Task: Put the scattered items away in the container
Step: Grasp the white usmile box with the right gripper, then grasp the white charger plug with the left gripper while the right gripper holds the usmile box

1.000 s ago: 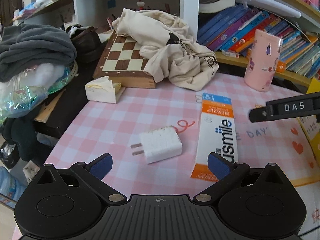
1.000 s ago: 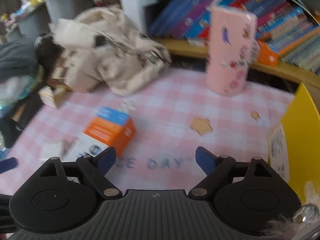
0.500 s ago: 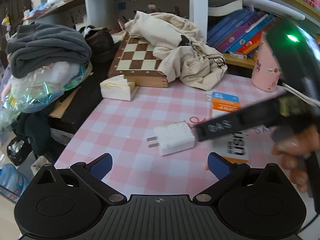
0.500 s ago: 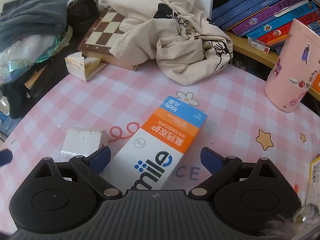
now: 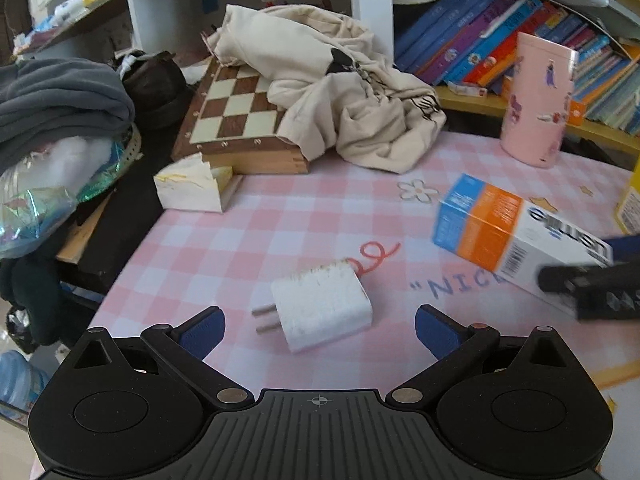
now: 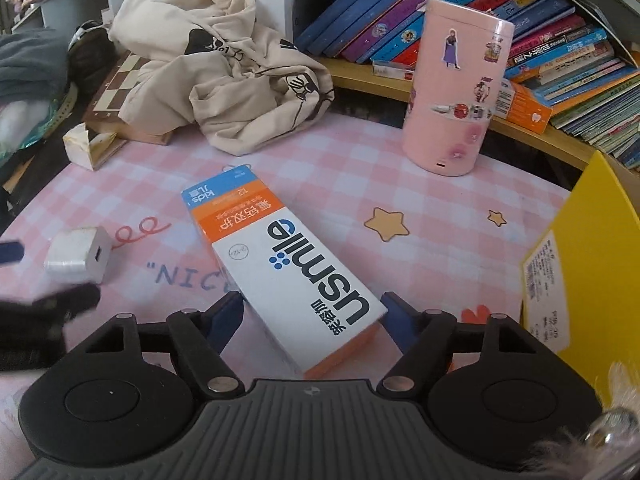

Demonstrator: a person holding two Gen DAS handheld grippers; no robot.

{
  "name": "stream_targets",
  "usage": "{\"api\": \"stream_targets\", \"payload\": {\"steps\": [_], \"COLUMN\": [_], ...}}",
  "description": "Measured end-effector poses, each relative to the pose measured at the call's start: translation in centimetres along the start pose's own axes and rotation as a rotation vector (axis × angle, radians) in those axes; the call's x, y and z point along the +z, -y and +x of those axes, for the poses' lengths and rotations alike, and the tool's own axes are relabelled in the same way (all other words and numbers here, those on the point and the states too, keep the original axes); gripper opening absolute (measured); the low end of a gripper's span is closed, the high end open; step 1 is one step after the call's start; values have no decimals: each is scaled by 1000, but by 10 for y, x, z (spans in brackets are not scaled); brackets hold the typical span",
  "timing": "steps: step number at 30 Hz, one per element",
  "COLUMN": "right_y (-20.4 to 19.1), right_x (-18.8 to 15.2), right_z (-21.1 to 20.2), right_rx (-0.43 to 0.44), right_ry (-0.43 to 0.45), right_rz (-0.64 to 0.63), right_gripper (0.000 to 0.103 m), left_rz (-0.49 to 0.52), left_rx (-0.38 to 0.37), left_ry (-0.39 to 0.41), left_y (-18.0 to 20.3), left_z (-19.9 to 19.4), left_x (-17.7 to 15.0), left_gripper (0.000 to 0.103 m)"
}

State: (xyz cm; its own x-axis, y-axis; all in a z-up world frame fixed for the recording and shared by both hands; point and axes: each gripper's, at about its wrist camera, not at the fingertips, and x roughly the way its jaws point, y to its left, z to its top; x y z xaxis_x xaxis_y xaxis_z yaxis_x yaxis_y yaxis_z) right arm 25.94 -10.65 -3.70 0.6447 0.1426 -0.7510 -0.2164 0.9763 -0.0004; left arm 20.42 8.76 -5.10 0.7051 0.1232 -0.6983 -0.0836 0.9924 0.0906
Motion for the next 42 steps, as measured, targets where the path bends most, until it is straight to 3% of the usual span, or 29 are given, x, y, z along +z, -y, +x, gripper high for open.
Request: {"api": "stream_targets", "payload": {"steps": [3,8,15,23,27,37,42], "right_y": [-2,-6,-14,-24,-31,-33,-26], "right_x": [-1,4,16,12,9,21,20], "right_z": [0,3,13,9,4,26,15], "right_rx": [-4,5,13,37,61,88,154], "right_ry": [-4,-2,26,-13,-31,-61,-62], "right_rz": [-26,-55,-146,-207,-243,-246,-201], "right_gripper": [72,77,81,61,60,56,50], "left_rz": [8,19,2,-26,-67,-50,-131], "left_rx": [14,15,-4,-5,-35,-82,-152], "left_ry": [13,-16,-26,-21,-21,-58,-91], "left_y": [1,0,-6,-8,-13,-13,-17], "left_z": [7,20,24,27,28,23,12], "left_x": [3,6,4,4,2,3,-1], "left_gripper": [98,71,73,76,73,71,71]}}
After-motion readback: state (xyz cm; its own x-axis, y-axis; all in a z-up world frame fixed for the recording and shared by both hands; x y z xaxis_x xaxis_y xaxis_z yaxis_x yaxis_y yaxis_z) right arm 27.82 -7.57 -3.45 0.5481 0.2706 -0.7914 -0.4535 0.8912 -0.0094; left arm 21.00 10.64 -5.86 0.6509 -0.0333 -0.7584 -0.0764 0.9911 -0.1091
